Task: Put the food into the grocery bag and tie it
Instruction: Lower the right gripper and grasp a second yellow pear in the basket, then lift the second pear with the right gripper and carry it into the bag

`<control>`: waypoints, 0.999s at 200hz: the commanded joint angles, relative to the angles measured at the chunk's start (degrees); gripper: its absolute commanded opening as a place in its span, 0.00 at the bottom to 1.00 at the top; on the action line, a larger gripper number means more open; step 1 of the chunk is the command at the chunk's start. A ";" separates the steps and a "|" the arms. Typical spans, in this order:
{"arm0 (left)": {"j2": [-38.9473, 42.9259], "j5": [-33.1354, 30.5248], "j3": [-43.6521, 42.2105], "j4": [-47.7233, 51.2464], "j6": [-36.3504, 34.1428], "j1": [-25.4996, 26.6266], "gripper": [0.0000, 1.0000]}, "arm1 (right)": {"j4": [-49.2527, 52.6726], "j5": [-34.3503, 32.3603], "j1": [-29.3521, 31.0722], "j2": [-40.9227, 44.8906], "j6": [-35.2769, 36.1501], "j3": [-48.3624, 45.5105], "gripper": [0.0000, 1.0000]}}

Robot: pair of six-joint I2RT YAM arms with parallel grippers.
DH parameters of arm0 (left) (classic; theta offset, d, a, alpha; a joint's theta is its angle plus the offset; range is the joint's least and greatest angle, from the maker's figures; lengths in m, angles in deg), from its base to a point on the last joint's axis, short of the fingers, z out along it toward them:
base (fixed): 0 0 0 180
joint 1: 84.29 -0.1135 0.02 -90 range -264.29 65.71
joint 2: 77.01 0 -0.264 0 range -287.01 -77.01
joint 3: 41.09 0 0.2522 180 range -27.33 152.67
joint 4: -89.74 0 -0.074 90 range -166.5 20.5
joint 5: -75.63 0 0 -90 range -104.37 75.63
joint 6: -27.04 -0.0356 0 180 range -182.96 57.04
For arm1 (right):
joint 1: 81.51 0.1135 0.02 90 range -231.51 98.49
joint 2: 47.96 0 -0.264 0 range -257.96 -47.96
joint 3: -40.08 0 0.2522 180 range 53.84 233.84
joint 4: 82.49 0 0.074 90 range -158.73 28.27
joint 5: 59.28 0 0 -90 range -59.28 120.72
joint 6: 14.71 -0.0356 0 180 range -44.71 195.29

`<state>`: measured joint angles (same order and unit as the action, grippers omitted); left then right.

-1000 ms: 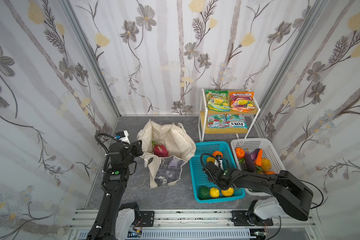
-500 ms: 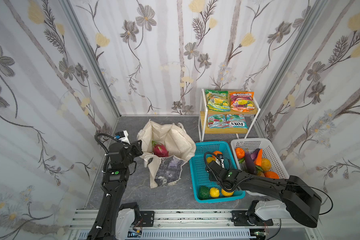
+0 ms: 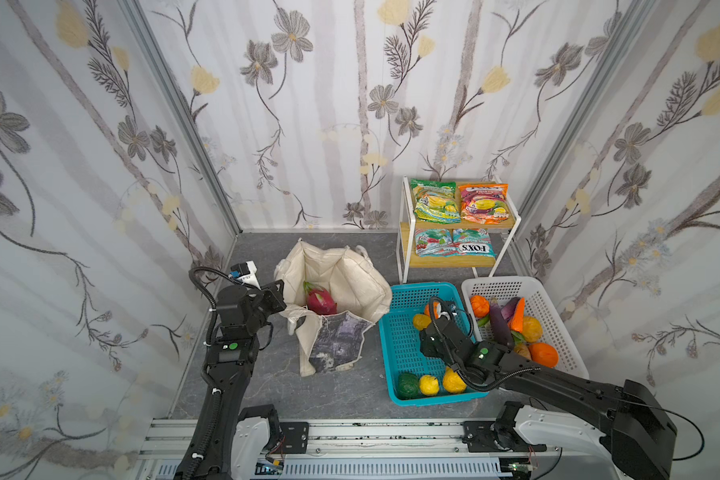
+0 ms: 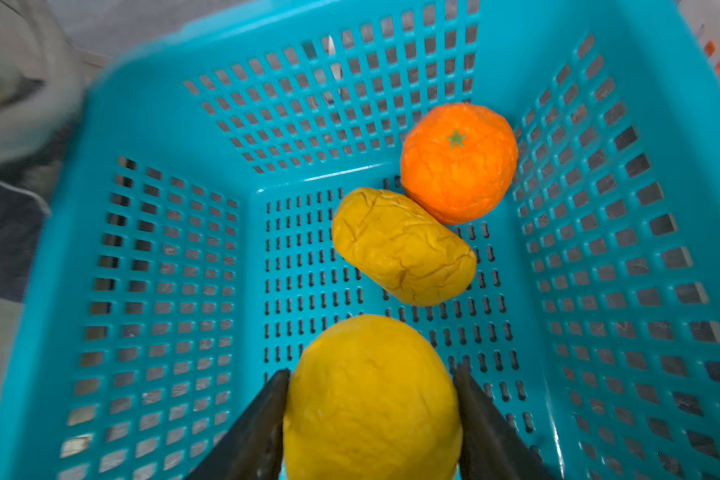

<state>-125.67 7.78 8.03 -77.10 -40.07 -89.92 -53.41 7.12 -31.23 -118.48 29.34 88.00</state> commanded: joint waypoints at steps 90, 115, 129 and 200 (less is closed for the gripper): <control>0.30 1.40 0.07 -1.77 0.31 -0.07 0.00 | -3.15 0.99 3.91 -6.39 14.76 28.62 0.57; 0.31 1.66 -0.03 -1.77 0.39 0.00 0.00 | -4.64 5.72 5.28 -16.66 17.58 38.46 0.57; 0.15 1.92 0.06 -1.77 0.56 0.08 0.00 | -5.39 8.23 5.87 -23.68 18.23 43.66 0.57; 0.05 2.19 0.07 -1.77 0.57 0.01 0.00 | 7.35 15.98 7.61 -54.40 16.51 70.11 0.61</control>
<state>-125.65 9.25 8.03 -77.10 -39.37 -89.87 -52.96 22.36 -24.85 -168.05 45.80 153.06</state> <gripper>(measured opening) 0.051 0.601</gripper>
